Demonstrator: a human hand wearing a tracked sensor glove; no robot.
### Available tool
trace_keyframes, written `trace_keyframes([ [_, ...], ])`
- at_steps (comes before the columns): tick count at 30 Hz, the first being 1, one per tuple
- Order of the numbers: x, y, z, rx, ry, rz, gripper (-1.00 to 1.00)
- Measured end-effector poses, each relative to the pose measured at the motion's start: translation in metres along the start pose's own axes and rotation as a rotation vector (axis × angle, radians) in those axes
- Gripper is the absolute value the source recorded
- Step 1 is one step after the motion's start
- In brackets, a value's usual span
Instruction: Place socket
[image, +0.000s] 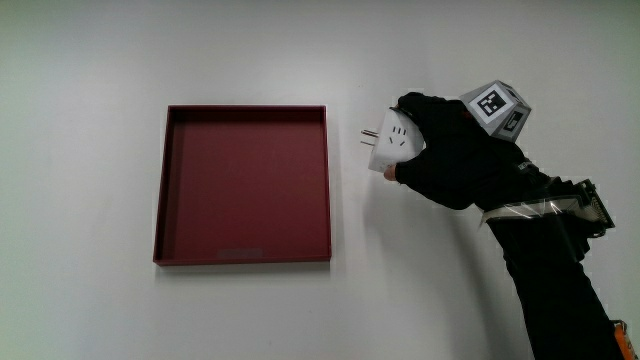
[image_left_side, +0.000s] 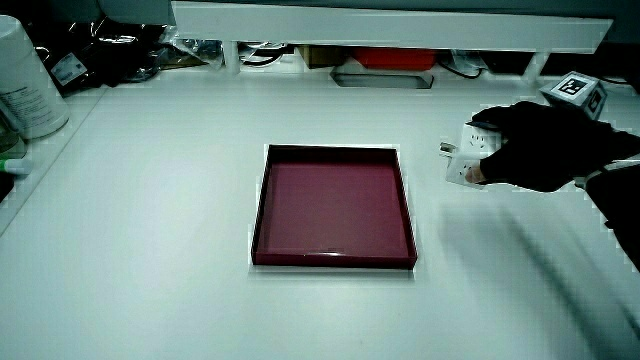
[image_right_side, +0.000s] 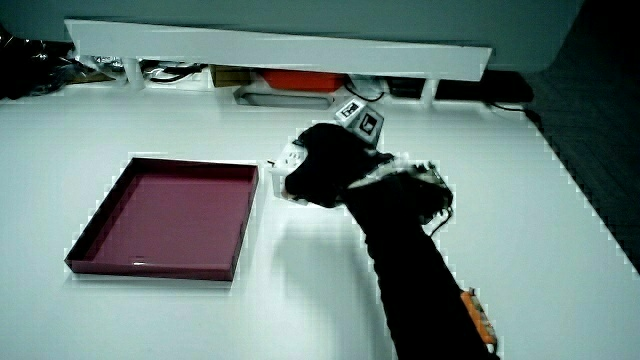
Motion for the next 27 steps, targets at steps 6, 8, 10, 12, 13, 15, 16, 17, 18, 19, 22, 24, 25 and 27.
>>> trace_keyframes([
  [6,0.026,0.009,-0.008,-0.02,0.008,-0.074,0.0],
  [8,0.032,0.011,-0.011,-0.024,0.018,-0.09,0.0],
  [10,0.04,0.013,-0.014,-0.025,0.01,-0.12,0.0],
  [12,0.047,0.016,-0.018,-0.035,0.013,-0.132,0.0],
  [13,0.049,0.016,-0.02,-0.034,0.018,-0.139,0.0],
  [15,0.055,0.019,-0.024,-0.051,0.006,-0.156,0.0],
  [16,0.058,0.02,-0.026,-0.048,0.013,-0.164,0.0],
  [17,0.059,0.02,-0.026,-0.041,0.008,-0.167,0.0],
  [18,0.063,0.021,-0.027,-0.044,0.01,-0.165,0.0],
  [19,0.063,0.021,-0.027,-0.055,0.016,-0.172,0.0],
  [22,0.064,0.02,-0.028,-0.045,0.028,-0.167,0.0],
  [24,0.066,0.022,-0.029,-0.044,0.031,-0.165,0.0],
  [25,0.062,0.02,-0.029,-0.042,0.037,-0.155,0.0],
  [27,0.063,0.02,-0.029,-0.047,0.045,-0.161,0.0],
])
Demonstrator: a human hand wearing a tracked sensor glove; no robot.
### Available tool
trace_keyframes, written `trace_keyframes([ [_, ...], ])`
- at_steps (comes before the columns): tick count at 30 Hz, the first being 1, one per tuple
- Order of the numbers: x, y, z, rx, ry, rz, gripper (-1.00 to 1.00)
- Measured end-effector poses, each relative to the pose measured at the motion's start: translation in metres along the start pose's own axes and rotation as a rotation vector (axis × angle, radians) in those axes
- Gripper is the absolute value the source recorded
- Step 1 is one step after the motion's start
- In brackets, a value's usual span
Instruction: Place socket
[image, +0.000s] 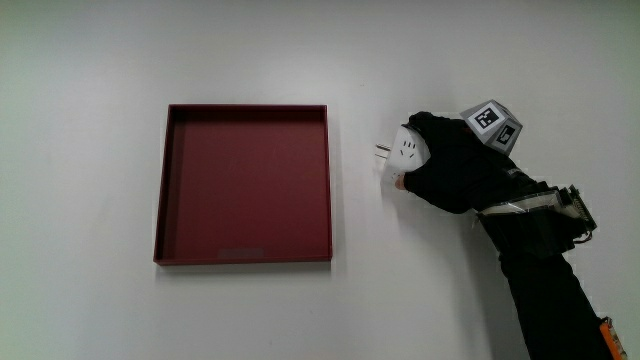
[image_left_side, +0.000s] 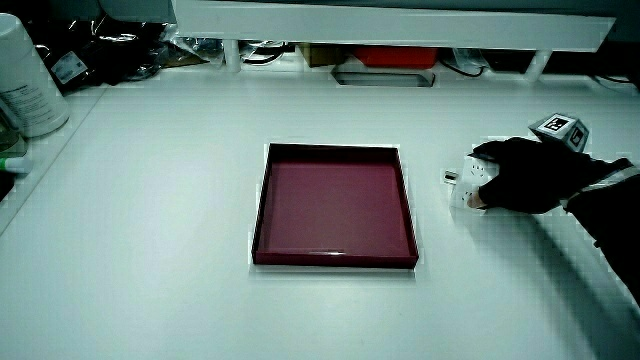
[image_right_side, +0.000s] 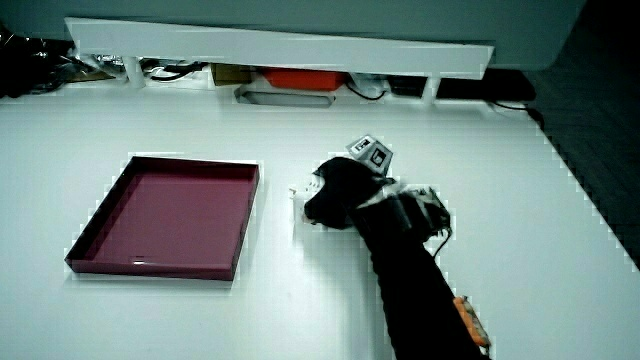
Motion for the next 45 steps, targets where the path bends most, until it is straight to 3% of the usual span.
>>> trace_keyframes([
  [3,0.004,0.002,0.0,-0.005,0.006,-0.003,0.0],
  [5,-0.001,-0.002,0.0,0.002,0.007,0.006,-0.08],
  [14,0.008,0.0,-0.002,0.004,-0.006,0.004,-0.46],
  [15,0.009,-0.002,-0.003,-0.005,-0.01,0.009,-0.5],
  [16,0.009,-0.004,-0.004,-0.069,0.024,-0.011,-0.54],
  [17,0.009,-0.005,-0.003,0.011,-0.029,0.012,-0.58],
  [20,0.001,-0.016,0.003,0.015,-0.077,0.026,-0.71],
  [26,-0.036,-0.042,0.012,0.039,-0.36,-0.006,-0.96],
  [28,-0.045,-0.053,0.015,0.025,-0.376,0.01,-1.0],
  [30,-0.058,-0.071,0.021,0.05,-0.432,0.014,-1.0],
  [32,-0.064,-0.085,0.025,0.042,-0.423,0.034,-1.0],
  [36,-0.082,-0.116,0.031,-0.013,-0.353,0.001,-1.0],
  [43,-0.091,-0.149,0.029,0.09,-0.508,0.125,-1.0],
  [44,-0.096,-0.153,0.029,0.075,-0.483,0.129,-1.0],
  [45,-0.095,-0.156,0.028,0.106,-0.533,0.136,-1.0],
])
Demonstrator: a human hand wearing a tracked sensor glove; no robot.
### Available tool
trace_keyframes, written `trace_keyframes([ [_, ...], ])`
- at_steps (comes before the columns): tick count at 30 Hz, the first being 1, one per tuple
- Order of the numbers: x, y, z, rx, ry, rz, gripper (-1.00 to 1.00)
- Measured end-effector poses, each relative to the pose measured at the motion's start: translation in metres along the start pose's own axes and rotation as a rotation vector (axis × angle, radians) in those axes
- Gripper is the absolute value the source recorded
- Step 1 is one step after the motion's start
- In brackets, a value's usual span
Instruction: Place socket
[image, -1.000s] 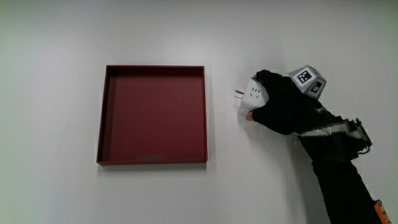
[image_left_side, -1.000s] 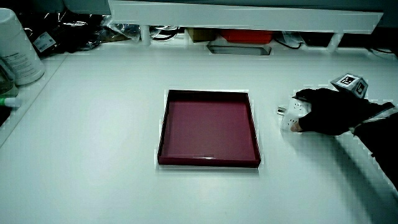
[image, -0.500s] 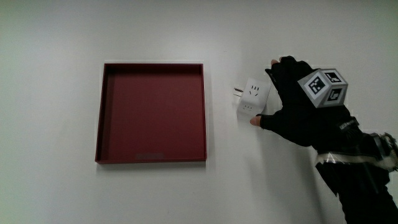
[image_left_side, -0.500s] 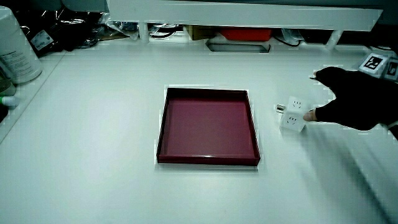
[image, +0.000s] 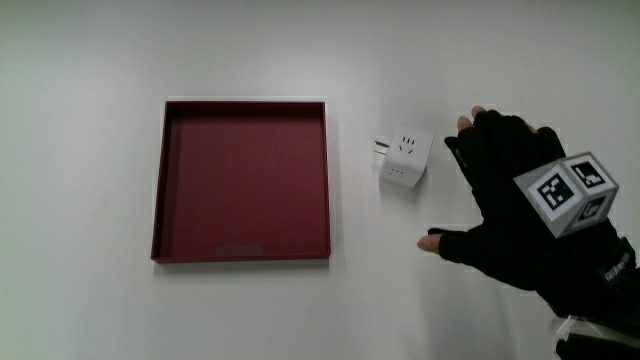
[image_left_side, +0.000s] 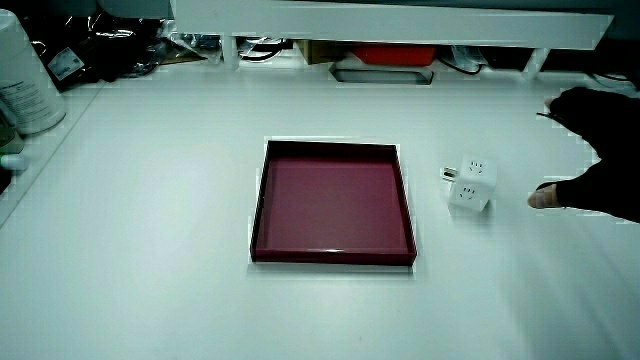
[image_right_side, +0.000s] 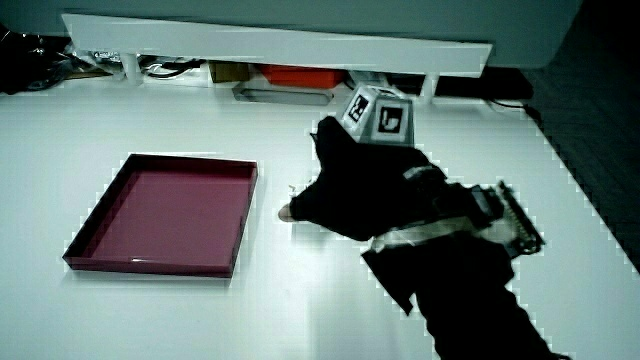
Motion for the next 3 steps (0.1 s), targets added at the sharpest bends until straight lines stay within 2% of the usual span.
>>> trace_keyframes([
  [1,-0.0063,-0.0034,0.0042,0.002,0.012,0.002,-1.0],
  [3,-0.0077,-0.006,0.0052,0.009,0.031,-0.005,-1.0],
])
